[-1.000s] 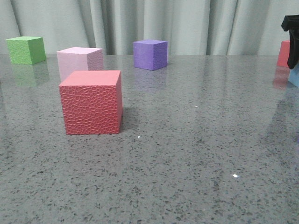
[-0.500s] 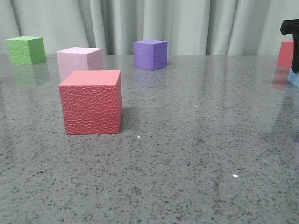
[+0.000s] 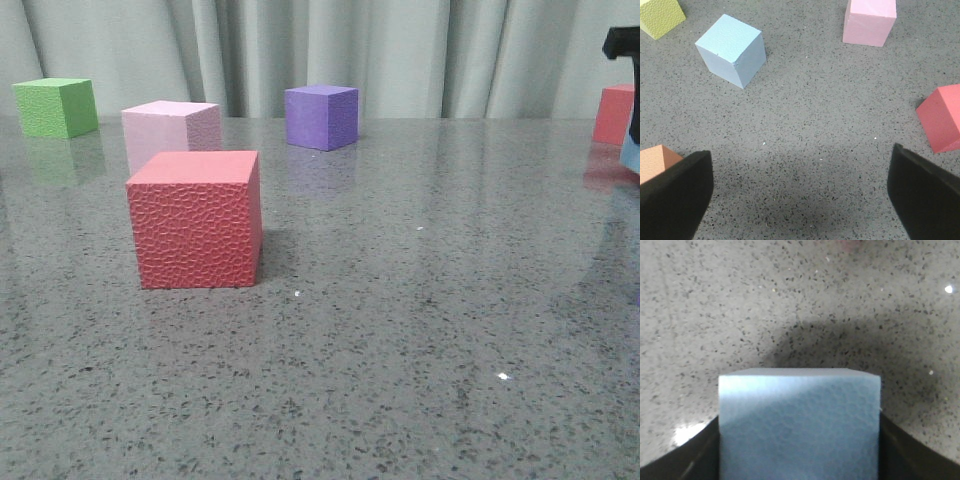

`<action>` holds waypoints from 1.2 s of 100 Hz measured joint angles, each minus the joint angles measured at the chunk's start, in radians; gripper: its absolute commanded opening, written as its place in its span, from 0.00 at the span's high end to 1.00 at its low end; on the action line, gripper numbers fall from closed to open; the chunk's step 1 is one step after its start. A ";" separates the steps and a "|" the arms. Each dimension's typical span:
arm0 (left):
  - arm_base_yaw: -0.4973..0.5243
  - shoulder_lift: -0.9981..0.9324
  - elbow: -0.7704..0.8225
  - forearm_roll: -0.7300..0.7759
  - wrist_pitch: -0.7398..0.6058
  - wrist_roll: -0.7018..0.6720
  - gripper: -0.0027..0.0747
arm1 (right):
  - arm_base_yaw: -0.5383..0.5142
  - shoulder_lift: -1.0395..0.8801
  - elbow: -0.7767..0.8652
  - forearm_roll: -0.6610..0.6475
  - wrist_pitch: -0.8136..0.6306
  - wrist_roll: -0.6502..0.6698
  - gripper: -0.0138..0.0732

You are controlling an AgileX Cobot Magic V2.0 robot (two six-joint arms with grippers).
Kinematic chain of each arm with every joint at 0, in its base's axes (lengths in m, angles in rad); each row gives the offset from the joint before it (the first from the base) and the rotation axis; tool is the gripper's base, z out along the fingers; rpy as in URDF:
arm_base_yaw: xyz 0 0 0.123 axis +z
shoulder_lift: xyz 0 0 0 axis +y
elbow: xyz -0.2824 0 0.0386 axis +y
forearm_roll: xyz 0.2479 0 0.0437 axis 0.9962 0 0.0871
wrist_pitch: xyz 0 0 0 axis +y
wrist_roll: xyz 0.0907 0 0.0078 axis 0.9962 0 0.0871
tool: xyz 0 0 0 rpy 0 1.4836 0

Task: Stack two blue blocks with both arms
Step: 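Close the right gripper on the light blue cube and lift it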

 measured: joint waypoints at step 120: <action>0.000 0.000 0.000 0.000 0.000 0.000 0.10 | 0.487 0.096 -0.190 0.109 0.013 0.224 0.41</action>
